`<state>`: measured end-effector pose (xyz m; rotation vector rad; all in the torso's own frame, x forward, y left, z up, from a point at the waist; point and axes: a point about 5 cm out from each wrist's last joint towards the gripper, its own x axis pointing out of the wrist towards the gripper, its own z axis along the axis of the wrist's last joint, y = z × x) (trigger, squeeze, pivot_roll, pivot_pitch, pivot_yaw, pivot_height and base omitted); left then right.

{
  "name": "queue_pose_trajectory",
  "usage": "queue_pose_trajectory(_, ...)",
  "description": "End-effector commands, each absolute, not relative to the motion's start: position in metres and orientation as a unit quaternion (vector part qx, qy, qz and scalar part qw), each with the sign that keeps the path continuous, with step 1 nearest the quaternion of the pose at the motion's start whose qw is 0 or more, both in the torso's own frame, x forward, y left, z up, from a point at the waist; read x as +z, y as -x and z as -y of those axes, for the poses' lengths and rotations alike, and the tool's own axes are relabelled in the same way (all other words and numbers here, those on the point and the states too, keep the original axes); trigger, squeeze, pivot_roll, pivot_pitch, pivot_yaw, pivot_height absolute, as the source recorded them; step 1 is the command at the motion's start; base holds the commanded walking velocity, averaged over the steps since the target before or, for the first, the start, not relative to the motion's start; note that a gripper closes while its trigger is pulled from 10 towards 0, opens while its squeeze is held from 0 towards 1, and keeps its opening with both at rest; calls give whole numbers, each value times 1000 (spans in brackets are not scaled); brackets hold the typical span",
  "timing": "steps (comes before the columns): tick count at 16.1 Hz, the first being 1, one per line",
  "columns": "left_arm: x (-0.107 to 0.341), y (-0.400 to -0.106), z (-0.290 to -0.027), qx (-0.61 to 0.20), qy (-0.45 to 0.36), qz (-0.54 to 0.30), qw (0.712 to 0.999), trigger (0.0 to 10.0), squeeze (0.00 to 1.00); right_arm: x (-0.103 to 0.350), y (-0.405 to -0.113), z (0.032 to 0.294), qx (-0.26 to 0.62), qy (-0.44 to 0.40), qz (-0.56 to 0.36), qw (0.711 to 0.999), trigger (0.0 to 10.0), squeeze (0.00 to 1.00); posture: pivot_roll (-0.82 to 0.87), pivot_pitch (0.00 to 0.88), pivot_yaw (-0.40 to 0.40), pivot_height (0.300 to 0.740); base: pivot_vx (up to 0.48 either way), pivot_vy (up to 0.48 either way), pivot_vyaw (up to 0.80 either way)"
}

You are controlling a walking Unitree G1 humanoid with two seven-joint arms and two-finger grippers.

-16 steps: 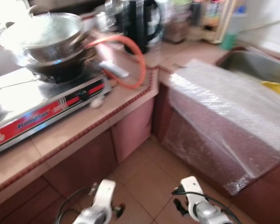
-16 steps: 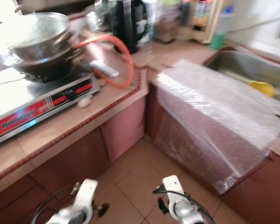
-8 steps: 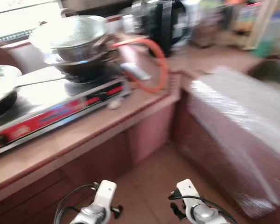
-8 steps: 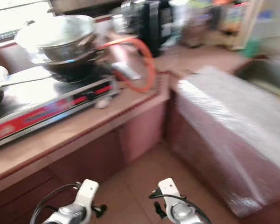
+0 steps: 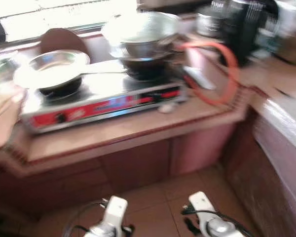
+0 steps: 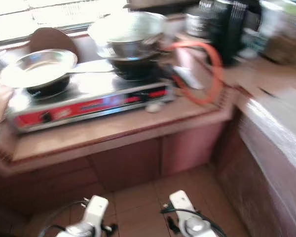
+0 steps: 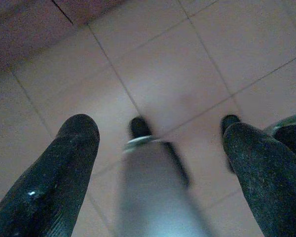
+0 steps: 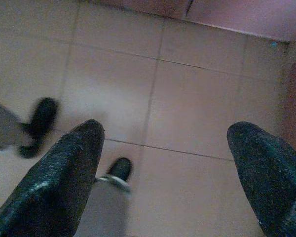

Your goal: Kitchen organization

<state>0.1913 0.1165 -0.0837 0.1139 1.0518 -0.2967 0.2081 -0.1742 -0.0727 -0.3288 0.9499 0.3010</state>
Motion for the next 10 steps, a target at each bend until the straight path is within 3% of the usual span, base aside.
queue_pose_trajectory(1, -81, -197, -130, -121, -76, -494, 858, 10000, 0, -72, -211, 165, 158, 154, -449, 866, 10000, 0, -95, 46, 12, 740, 0, 0, 788)
queue_pose_trajectory(4, -78, -203, -130, -108, -75, -482, 866, 10000, 0, -72, -211, 163, 175, 162, -449, 861, 10000, 0, -65, 48, -16, 740, 0, 0, 727)
queue_pose_trajectory(10, -84, -191, -153, -82, -61, -484, 869, 10000, 0, -67, -221, 151, 206, 175, -437, 858, 10000, 0, -35, 45, -27, 740, 0, 0, 0)
